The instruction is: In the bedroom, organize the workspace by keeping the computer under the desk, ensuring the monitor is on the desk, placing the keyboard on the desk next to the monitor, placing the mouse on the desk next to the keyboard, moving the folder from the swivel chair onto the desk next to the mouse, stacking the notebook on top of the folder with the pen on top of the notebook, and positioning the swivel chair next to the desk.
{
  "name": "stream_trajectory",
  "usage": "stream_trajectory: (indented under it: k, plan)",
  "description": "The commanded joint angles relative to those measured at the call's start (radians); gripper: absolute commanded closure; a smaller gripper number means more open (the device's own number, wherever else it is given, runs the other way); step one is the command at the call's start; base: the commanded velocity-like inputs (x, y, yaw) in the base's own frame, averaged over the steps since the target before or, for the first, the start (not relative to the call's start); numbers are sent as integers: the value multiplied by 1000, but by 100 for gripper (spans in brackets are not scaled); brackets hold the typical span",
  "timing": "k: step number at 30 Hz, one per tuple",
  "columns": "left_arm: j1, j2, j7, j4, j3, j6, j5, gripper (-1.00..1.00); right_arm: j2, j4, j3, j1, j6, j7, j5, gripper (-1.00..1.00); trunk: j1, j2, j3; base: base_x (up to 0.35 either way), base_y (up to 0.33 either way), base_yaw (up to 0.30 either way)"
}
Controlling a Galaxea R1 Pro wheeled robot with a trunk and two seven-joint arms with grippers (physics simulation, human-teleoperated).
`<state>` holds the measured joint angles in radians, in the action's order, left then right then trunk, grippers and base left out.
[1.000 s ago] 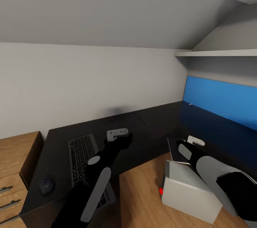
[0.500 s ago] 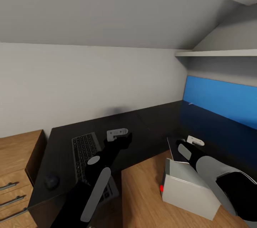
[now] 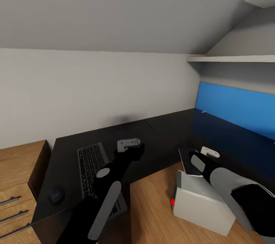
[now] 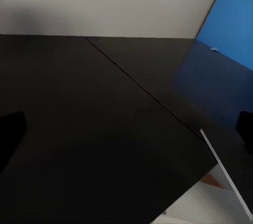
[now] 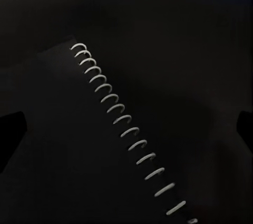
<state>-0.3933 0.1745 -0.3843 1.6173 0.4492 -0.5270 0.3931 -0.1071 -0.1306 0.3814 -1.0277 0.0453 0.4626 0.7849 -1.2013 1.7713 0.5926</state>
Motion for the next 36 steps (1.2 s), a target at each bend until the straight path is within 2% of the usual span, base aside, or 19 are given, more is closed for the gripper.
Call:
stream_trajectory:
  k: [1, 2, 5, 16, 17, 20, 21, 23, 24, 26, 27, 29, 32, 33, 36]
  plan:
    - [-1, 0, -10, 1, 1, -3, 11, -100, -1, -3, 8, 0, 1, 6, 7, -100, 4, -7, -2, 0, 0, 0]
    - [-1, 0, -10, 1, 2, -3, 11, -100, 0, -3, 9, 0, -43, 7, 6, -100, 8, -14, -5, 0, 0, 0]
    - [-1, 0, -10, 1, 1, -4, 11, -100, 0, -3, 10, 0, -80, 8, 5, -100, 19, -35, -15, 0, 0, 0]
    - [-1, 0, -10, -6, 6, -8, 12, -100, 4, -36, 14, -1, -113, 18, 5, -100, 62, -112, -49, 0, 0, 0]
    - [-1, 0, -10, -14, 10, -9, 13, -100, 19, -72, 14, 0, -113, 57, 3, -100, 65, -119, -52, 0, 0, 0]
    - [-1, 0, -10, -17, 11, -9, 13, -100, 31, -104, 14, 0, -111, 117, -2, -100, 77, -140, -62, 0, 0, 0]
    - [-1, 0, -10, -19, 12, -10, 13, -100, 41, -130, 14, 0, -110, 175, -4, -100, 81, -147, -65, 0, 0, 0]
    - [-1, 0, -10, -19, 12, -10, 13, -100, 53, -158, 14, 0, -108, 245, -7, -100, 88, -161, -71, 0, 0, 0]
    - [-1, 0, -10, -21, 12, -12, 13, -100, 74, -248, 14, 17, -106, 425, -16, -100, 92, -168, -74, 0, 0, 0]
    - [-1, 0, -10, -21, 12, -12, 13, -100, 76, -299, 15, 36, -105, 469, -22, -100, 100, -182, -80, 0, 0, 0]
    - [-1, 0, -9, -22, 11, -13, 13, -100, 76, -363, 20, 64, -99, 497, -30, -100, 104, -189, -84, 0, 0, 0]
    - [-1, 0, -9, -22, 9, -14, 12, -100, 62, -552, 41, 157, -26, 526, -55, -100, 111, -203, -90, 0, 0, 0]
    - [-1, 0, -9, -22, 9, -13, 12, -100, 39, -701, 50, 226, 42, 536, -66, -100, 123, -224, -99, 0, 0, 0]
    - [-1, 0, -9, -22, 8, -14, 12, -100, 24, -797, 54, 271, 80, 540, -69, -100, 127, -231, -102, 0, 0, 0]
    - [-1, 0, -8, -25, 8, -14, 14, -100, 9, -927, 57, 335, 122, 544, -72, -100, 138, -252, -112, 0, 0, 0]
